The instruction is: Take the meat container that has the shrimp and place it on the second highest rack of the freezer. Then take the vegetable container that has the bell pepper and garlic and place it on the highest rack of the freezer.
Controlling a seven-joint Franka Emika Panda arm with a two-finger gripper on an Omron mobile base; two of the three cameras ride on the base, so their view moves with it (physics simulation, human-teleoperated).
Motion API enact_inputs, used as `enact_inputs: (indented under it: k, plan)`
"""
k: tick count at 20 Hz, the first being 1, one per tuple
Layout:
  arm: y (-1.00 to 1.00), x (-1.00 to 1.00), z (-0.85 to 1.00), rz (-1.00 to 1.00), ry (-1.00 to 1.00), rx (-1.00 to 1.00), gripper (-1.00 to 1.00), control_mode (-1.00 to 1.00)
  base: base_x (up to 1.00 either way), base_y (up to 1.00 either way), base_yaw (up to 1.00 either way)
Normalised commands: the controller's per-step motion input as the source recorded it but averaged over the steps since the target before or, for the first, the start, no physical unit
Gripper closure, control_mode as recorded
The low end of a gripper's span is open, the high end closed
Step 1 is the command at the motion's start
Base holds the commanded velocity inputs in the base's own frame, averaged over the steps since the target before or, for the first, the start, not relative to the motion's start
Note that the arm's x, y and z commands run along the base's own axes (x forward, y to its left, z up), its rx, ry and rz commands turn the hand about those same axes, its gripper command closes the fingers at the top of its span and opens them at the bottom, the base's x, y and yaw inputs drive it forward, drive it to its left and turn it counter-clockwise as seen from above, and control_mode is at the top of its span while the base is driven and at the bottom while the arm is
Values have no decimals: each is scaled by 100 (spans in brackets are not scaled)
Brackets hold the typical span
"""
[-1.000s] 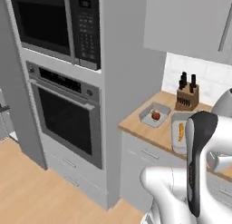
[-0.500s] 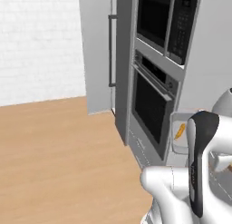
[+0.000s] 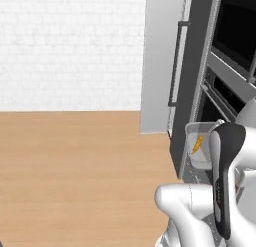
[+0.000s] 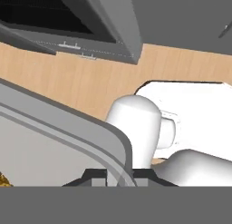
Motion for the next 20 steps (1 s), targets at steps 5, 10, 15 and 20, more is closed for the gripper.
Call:
enact_inputs:
  k: [5, 10, 15, 20]
  plan:
    - [0, 0, 0, 0, 0, 0, 100, 100, 100, 14, 0]
    - [0, 0, 0, 0, 0, 0, 100, 100, 100, 53, -12]
    - [0, 0, 0, 0, 0, 0, 100, 100, 100, 73, -31]
    - [0, 0, 0, 0, 0, 0, 100, 100, 100, 69, -52]
